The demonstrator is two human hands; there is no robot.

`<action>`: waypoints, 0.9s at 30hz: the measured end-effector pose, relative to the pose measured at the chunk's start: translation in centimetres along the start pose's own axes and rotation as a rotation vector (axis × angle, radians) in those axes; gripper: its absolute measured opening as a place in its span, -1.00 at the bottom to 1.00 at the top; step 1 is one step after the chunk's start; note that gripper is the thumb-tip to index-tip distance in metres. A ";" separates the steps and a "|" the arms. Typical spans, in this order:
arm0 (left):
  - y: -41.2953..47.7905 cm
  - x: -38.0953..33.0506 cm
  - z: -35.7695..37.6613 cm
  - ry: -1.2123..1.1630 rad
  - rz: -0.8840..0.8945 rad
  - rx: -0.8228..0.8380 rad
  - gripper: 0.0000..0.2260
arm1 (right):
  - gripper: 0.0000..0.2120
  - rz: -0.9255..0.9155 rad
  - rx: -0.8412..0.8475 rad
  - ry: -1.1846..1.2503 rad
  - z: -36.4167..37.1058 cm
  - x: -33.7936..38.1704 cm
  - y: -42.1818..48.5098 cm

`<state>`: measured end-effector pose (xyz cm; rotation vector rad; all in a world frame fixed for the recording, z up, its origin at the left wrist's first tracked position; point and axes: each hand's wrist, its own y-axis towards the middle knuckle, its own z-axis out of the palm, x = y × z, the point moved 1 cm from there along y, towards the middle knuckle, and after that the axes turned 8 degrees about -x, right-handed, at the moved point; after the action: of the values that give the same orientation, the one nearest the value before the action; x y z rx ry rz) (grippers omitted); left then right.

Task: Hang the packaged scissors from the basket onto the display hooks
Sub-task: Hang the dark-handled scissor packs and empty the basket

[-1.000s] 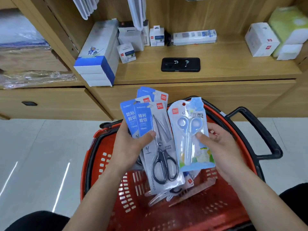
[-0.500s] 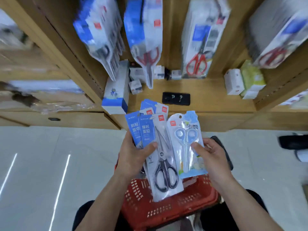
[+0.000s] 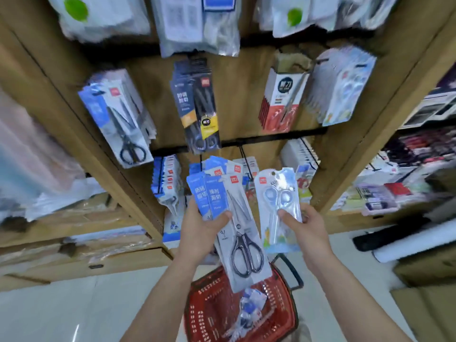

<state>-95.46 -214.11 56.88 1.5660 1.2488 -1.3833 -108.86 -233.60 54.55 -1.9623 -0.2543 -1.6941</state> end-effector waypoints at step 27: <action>5.4 -11.1 16.1 -0.047 0.095 -0.079 -0.64 | -0.84 -0.261 -0.166 0.131 -9.9 17.5 23.4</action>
<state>-95.00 -233.05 64.10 1.5112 1.1720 -1.2883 -102.97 -261.70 65.80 -1.9940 -0.3440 -2.0615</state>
